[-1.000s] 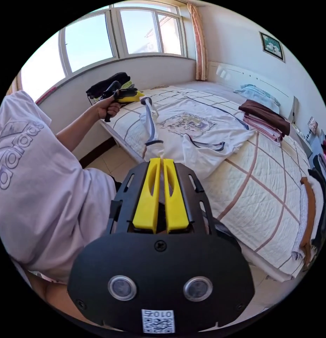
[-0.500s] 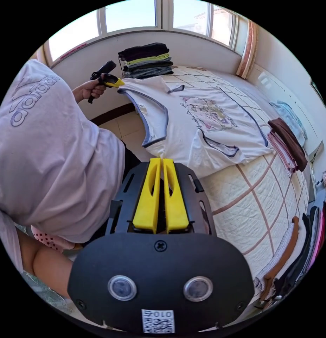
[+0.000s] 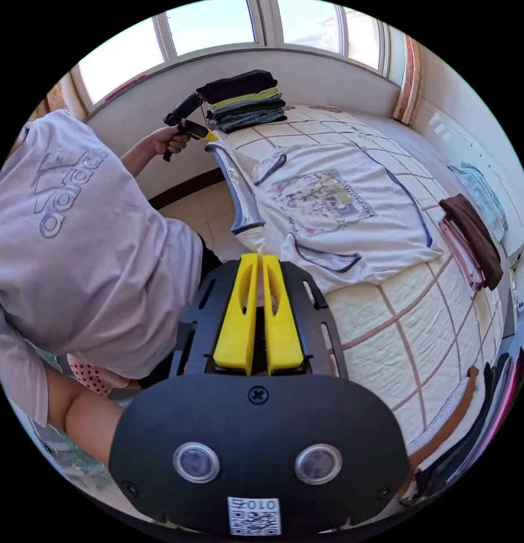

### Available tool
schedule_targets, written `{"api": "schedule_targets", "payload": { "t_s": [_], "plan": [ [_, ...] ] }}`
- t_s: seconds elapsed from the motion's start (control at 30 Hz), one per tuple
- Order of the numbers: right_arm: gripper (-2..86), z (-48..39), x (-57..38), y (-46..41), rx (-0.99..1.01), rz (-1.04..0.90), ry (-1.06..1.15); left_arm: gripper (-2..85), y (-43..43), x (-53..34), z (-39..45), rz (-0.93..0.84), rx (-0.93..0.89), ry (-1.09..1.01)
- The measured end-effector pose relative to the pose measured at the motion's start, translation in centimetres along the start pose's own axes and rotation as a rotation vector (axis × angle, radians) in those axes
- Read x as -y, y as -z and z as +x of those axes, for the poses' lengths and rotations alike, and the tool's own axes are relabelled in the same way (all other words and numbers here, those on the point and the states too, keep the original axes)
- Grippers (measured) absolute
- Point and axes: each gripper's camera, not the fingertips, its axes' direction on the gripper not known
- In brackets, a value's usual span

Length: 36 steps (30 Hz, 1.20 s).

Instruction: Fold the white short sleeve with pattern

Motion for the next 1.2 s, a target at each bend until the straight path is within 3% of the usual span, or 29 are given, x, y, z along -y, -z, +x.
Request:
{"api": "schedule_targets", "payload": {
  "t_s": [0.13,0.3,0.53,0.67,0.77,0.87,0.93,1.0,1.2],
  "plan": [
    [3.4,11.2,4.9,1.7,0.011,-0.027,-0.091,0.3,-0.9,9.4,-2.0,-0.046,0.074,-0.044],
    [3.5,23.6,8.4,-2.6,0.146,-0.158,-0.254,0.4,-5.8,19.6,-9.9,-0.160,0.045,0.101],
    [3.5,31.6,8.0,-8.9,0.252,-0.139,-0.385,1.3,-9.9,21.6,-15.2,-0.182,0.066,0.272],
    [3.5,32.6,7.6,-10.9,0.227,-0.132,-0.421,4.2,-10.6,20.6,-16.2,-0.158,0.099,0.338],
    [4.0,32.9,6.6,-12.2,0.089,-0.164,-0.508,9.1,-11.0,19.6,-15.7,-0.142,0.089,0.342],
    [4.9,32.0,3.6,-8.9,0.054,0.047,-0.590,11.4,-8.5,17.8,-11.5,-0.003,0.142,0.209],
    [5.2,29.0,-0.4,-4.5,0.050,0.289,-0.589,12.1,-6.4,15.6,-7.9,0.053,0.214,0.114],
    [5.1,25.3,-3.2,-2.8,0.029,0.355,-0.520,12.6,-4.9,11.3,-3.3,0.064,0.305,-0.011],
    [6.1,14.3,-9.5,-6.8,-0.054,0.180,-0.371,13.1,-7.1,1.1,1.0,-0.076,0.561,-0.162]
  ]
}}
